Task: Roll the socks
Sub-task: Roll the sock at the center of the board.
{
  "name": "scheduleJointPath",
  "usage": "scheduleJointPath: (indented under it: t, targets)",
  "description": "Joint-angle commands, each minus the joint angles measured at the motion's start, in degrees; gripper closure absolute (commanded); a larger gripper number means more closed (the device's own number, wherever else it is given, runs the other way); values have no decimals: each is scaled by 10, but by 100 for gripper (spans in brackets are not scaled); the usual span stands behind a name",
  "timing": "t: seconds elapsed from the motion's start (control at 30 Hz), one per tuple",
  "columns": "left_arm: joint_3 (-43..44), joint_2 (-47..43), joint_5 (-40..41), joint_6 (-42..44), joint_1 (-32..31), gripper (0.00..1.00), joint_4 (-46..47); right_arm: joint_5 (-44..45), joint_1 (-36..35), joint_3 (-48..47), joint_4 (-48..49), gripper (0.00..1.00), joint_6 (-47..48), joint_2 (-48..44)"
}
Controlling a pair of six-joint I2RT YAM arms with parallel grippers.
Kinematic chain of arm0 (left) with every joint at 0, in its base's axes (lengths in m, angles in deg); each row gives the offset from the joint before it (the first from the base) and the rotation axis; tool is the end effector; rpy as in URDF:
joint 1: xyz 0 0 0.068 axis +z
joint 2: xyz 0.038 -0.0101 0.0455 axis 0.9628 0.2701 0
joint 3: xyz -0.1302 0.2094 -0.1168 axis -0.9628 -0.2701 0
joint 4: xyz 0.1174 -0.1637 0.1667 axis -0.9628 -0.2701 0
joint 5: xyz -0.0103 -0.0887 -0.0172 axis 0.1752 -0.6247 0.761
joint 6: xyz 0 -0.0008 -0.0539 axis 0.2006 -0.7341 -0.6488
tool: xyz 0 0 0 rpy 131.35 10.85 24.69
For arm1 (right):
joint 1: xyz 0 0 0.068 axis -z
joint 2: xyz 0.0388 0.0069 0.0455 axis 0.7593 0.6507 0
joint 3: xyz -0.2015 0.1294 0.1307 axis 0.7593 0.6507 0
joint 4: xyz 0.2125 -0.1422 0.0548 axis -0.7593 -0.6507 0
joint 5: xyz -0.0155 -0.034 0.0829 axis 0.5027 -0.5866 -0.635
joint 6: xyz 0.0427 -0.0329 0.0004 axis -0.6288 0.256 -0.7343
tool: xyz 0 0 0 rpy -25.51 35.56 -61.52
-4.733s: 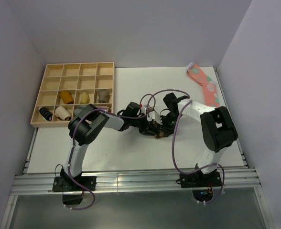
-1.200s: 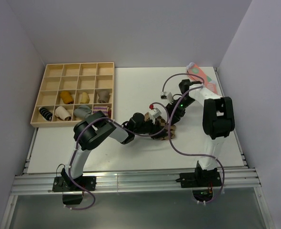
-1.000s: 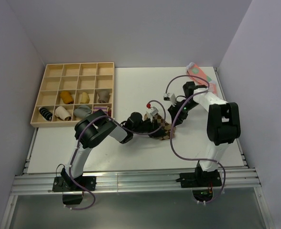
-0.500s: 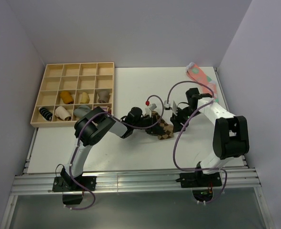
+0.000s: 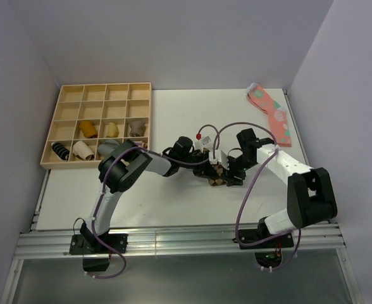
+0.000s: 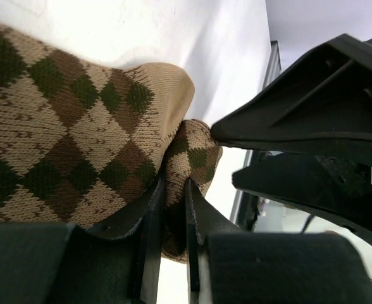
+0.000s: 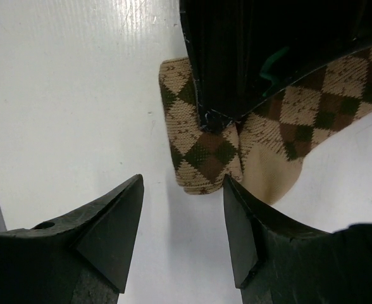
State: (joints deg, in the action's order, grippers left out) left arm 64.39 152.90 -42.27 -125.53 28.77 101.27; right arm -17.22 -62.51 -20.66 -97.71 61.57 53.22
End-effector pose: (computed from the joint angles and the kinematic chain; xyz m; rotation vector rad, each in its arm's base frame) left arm 0.2894 -0.3295 0.0939 0.4728 2.3810 -1.6755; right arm 0.2318 0.0751 0.1877 -1.8264 1.8808 0.6110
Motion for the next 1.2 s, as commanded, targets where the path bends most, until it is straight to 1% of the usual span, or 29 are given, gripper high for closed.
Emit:
scheduleJointPath:
  t: [0.0,0.17,0.3,0.63,0.83,1.17]
  targets:
    - [-33,58,-7,6,-7,100,-152,11,-13,10,49,39,12,-15]
    - [-41,59,-22,-8,-3,100,-143,17,-20,10,60,40,23,-7]
    - [-38,62,-25,-7,-1,100,-154,32,-33,17,63,40,27,-7]
    - [-19,75,-30,-4,2,100,-172,50,-61,55,59,41,29,-53]
    - [-14,78,-31,-3,1,100,-178,51,-65,53,48,41,29,-57]
    - [-8,82,-31,-1,1,100,-194,55,-89,69,67,41,15,-63]
